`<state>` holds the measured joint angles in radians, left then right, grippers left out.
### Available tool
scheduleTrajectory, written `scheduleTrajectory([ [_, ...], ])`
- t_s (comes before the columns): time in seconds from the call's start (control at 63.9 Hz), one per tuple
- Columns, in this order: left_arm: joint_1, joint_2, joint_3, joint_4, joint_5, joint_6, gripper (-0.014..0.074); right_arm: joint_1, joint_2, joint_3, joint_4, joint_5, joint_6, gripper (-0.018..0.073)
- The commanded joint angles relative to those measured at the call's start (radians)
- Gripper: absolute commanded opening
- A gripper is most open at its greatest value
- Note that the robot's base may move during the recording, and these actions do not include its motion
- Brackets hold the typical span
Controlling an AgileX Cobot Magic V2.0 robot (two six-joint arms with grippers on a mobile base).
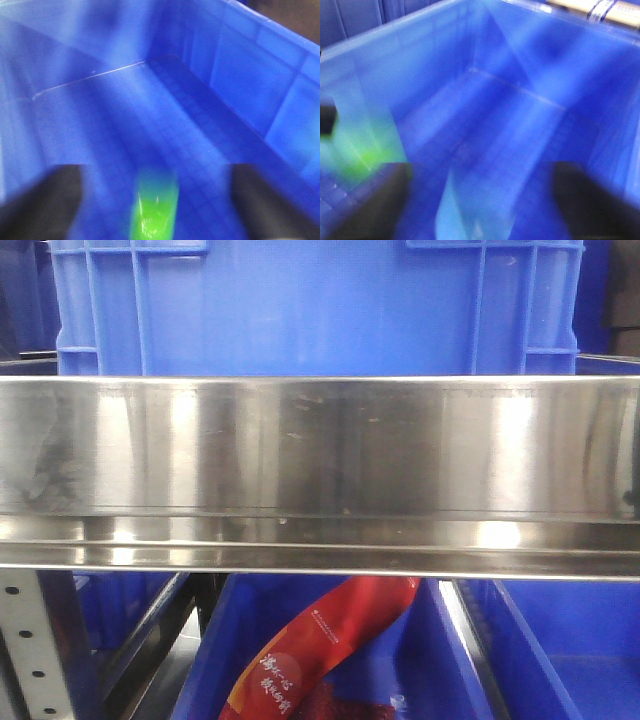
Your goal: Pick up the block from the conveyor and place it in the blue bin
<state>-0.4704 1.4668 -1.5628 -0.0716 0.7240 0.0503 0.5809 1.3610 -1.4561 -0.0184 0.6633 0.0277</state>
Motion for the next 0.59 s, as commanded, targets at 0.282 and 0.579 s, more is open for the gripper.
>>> scheduleTrajectory([
  [0.282,-0.005,-0.110,-0.010,-0.010,0.021,-0.001,0.0434,0.000,-0.118,-0.007,0.003,0.026,-0.005,0.0083],
  [0.579,-0.005,-0.305,0.042,0.034,0.115,-0.005,-0.0110,0.000,-0.315,0.046,0.003,0.046,-0.005,-0.0160],
])
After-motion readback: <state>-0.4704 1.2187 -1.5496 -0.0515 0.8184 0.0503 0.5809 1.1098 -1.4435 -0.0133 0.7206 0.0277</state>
